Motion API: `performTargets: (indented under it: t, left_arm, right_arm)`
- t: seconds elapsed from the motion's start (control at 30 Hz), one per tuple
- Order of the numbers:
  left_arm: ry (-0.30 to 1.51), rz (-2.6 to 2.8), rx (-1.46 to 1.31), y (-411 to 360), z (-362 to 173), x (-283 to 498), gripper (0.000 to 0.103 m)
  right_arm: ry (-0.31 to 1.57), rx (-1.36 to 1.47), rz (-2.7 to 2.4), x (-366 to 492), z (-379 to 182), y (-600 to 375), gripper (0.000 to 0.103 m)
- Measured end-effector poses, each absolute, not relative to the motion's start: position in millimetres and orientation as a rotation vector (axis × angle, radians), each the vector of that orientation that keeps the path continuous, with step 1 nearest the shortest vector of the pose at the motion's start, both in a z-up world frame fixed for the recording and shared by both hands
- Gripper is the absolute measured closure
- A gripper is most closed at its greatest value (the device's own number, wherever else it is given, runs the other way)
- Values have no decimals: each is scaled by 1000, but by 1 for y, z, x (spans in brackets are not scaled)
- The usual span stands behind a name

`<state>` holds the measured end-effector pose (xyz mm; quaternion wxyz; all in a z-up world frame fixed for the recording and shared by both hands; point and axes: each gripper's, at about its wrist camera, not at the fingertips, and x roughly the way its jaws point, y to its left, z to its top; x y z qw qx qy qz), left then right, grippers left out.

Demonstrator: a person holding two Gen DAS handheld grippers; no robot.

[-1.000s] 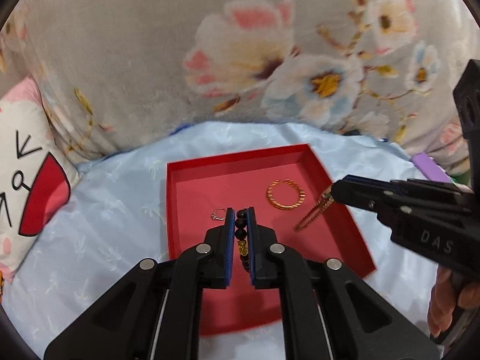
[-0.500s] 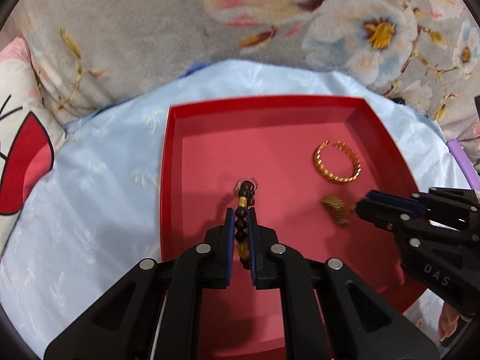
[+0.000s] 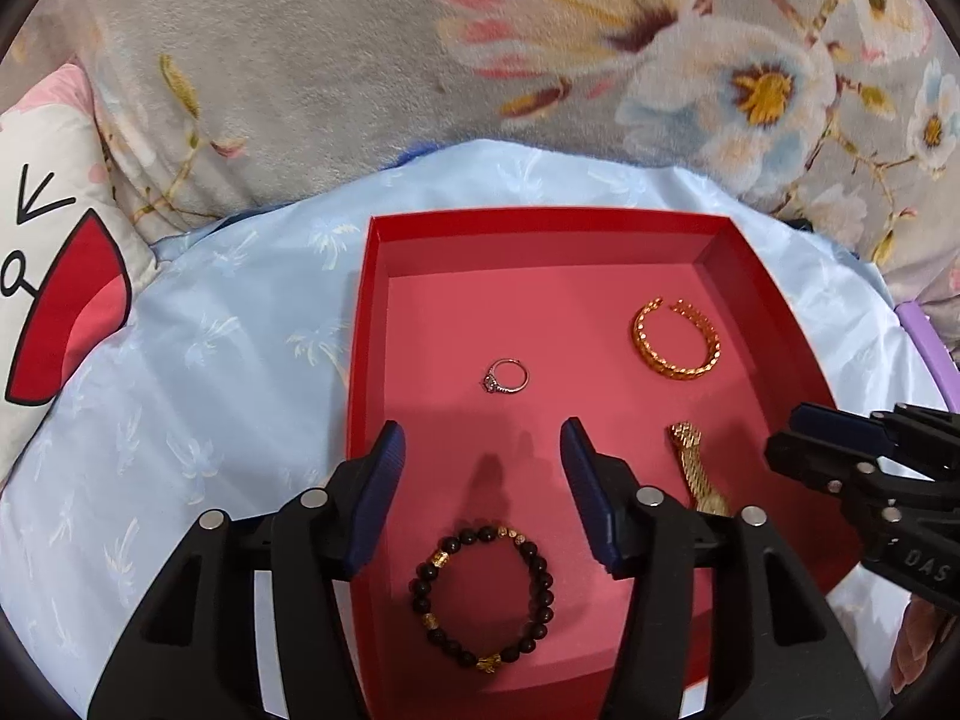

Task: Organize jewelry
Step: 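Carry the watch and bead bracelet into the red tray and open both grippers, then grasp the pearl bracelet with the right gripper while the left gripper grasps the clover chain necklace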

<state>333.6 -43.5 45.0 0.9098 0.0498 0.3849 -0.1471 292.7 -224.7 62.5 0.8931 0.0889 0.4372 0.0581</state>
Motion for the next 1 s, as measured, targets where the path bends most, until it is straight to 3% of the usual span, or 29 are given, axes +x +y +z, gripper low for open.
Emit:
performTargets:
  t: [0.37,0.73,0.8,1.0]
  left_arm:
    - [756,-318,99,-24,60,280,47]
    - [752,-349,111,0,48,190,42]
    - [758,-365,115,0,41,174,35]
    - [783,-387,143,-11,16,145,34]
  right_arm:
    - [812,213,121,216,87,-237,70]
    - [837,237,86,124,61,-245,70]
    - [851,220,85,115,55,-240,70]
    - [854,186,116,108,39,-227,59]
